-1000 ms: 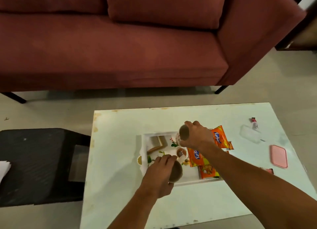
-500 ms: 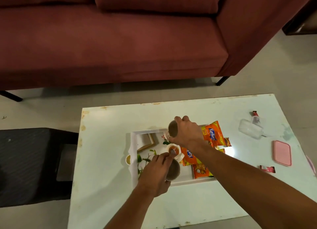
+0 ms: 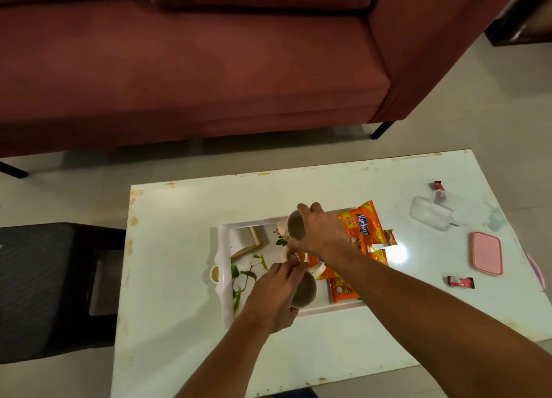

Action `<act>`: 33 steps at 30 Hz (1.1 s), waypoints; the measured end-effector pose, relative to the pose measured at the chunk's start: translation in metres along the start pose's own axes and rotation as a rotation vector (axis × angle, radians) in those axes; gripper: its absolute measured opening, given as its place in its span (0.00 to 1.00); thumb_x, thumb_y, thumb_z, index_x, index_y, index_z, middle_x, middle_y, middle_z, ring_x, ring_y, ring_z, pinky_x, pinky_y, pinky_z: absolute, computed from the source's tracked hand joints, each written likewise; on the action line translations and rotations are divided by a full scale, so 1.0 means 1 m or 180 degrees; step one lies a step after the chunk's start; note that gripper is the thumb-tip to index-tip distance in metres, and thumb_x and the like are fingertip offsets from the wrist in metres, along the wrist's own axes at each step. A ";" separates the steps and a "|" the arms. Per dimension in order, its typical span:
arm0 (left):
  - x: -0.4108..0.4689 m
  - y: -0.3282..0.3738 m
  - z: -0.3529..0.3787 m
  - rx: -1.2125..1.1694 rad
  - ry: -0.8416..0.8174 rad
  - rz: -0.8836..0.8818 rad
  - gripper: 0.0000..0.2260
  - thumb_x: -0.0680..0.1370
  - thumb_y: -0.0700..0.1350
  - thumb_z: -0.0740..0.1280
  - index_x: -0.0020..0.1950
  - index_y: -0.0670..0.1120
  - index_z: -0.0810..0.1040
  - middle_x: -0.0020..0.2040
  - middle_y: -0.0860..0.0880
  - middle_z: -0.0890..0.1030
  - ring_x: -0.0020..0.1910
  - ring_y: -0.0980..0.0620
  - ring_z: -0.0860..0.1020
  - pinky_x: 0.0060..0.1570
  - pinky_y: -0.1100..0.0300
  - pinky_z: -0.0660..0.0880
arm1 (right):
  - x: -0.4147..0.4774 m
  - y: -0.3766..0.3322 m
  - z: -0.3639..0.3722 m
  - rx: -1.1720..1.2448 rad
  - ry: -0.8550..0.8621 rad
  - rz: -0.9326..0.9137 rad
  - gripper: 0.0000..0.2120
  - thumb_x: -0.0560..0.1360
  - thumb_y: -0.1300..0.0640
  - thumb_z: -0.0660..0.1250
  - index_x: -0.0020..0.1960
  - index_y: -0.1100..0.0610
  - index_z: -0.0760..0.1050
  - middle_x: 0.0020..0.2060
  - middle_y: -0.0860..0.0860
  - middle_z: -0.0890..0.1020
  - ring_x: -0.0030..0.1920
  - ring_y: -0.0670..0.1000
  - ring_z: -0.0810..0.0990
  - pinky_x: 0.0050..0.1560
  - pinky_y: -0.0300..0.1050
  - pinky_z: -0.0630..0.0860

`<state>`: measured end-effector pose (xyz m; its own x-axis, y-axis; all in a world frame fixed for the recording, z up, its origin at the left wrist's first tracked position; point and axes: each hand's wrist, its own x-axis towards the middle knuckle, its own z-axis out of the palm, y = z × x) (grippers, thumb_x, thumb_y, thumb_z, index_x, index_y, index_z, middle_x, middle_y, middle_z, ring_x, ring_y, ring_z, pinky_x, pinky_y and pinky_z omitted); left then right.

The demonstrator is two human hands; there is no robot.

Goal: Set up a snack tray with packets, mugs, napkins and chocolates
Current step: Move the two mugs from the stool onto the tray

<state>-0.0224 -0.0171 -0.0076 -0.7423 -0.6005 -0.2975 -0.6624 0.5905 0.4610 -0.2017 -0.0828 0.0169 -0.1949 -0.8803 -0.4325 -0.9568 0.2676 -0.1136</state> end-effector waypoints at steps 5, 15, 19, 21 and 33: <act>0.007 0.000 0.002 0.0087 -0.0045 0.0249 0.44 0.68 0.52 0.78 0.77 0.55 0.57 0.73 0.50 0.68 0.66 0.45 0.73 0.56 0.53 0.78 | 0.000 -0.001 0.001 0.0010 -0.0045 -0.0030 0.43 0.65 0.35 0.76 0.73 0.47 0.61 0.66 0.54 0.73 0.59 0.59 0.81 0.48 0.49 0.80; 0.018 -0.001 0.004 0.0137 -0.0193 0.0396 0.52 0.70 0.52 0.77 0.80 0.57 0.42 0.81 0.49 0.53 0.70 0.43 0.72 0.59 0.50 0.79 | -0.006 0.009 -0.005 -0.0019 -0.0207 0.0085 0.61 0.60 0.26 0.73 0.80 0.45 0.42 0.73 0.55 0.67 0.64 0.61 0.79 0.50 0.52 0.81; 0.016 0.001 0.007 -0.0014 0.0064 0.0112 0.48 0.66 0.62 0.77 0.77 0.57 0.51 0.77 0.51 0.59 0.70 0.47 0.69 0.60 0.53 0.77 | -0.022 0.035 -0.016 0.0583 0.0209 -0.0025 0.52 0.61 0.26 0.70 0.78 0.45 0.57 0.72 0.51 0.70 0.66 0.57 0.77 0.51 0.50 0.81; 0.015 0.004 0.011 -0.0163 0.0105 0.0012 0.45 0.67 0.62 0.77 0.76 0.57 0.55 0.76 0.52 0.60 0.70 0.49 0.69 0.61 0.54 0.76 | -0.037 0.055 -0.013 0.0744 0.0359 -0.0198 0.38 0.65 0.31 0.69 0.71 0.46 0.69 0.67 0.49 0.75 0.64 0.53 0.77 0.53 0.48 0.80; 0.018 0.002 0.016 -0.0127 0.0181 0.0185 0.43 0.68 0.58 0.77 0.77 0.56 0.56 0.76 0.52 0.63 0.72 0.50 0.68 0.63 0.56 0.74 | -0.037 0.056 0.024 0.0545 0.0641 -0.0141 0.46 0.69 0.33 0.71 0.79 0.47 0.55 0.78 0.50 0.64 0.78 0.57 0.63 0.73 0.61 0.65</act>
<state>-0.0381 -0.0181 -0.0256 -0.7716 -0.5961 -0.2219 -0.6131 0.6039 0.5093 -0.2430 -0.0257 0.0056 -0.2089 -0.9483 -0.2390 -0.9183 0.2743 -0.2854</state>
